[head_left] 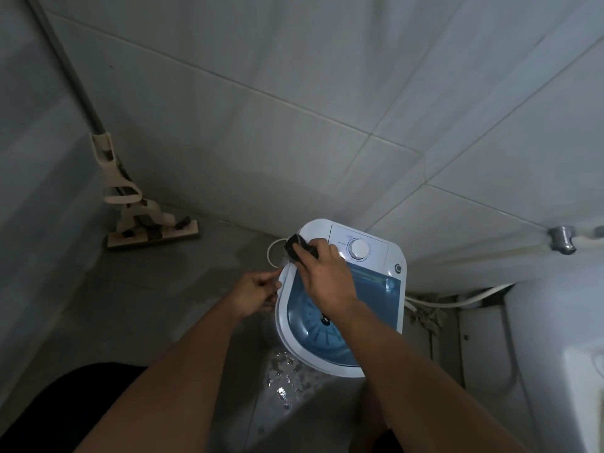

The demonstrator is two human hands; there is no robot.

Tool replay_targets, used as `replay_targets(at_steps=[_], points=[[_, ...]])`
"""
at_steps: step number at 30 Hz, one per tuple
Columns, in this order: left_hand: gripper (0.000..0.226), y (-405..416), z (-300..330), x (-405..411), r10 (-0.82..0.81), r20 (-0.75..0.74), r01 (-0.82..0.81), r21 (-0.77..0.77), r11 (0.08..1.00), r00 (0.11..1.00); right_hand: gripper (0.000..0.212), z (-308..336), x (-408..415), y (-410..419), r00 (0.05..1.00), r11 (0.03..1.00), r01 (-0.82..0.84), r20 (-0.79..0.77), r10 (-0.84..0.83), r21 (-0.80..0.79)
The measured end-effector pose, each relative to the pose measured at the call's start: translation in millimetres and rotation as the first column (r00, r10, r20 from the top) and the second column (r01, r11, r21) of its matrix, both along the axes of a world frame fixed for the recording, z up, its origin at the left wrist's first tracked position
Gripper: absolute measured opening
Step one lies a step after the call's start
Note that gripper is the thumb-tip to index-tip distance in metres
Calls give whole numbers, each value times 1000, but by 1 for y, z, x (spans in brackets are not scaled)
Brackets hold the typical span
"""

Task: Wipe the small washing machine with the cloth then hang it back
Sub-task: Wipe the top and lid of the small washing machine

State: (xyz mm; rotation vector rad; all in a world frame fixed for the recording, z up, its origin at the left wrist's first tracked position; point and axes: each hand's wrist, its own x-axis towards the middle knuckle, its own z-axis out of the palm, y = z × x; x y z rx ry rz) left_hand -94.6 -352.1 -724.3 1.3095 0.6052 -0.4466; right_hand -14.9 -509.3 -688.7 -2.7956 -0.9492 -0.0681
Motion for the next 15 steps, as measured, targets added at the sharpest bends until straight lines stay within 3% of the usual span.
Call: replay_targets(at_steps=[7, 15], points=[[39, 0, -7, 2, 14, -8, -14, -16, 1000, 1000, 41, 4, 37, 6, 981, 983, 181, 72, -178, -27], [40, 0, -10, 4, 20, -5, -20, -13, 1000, 1000, 41, -1, 36, 10, 967, 973, 228, 118, -226, -12]])
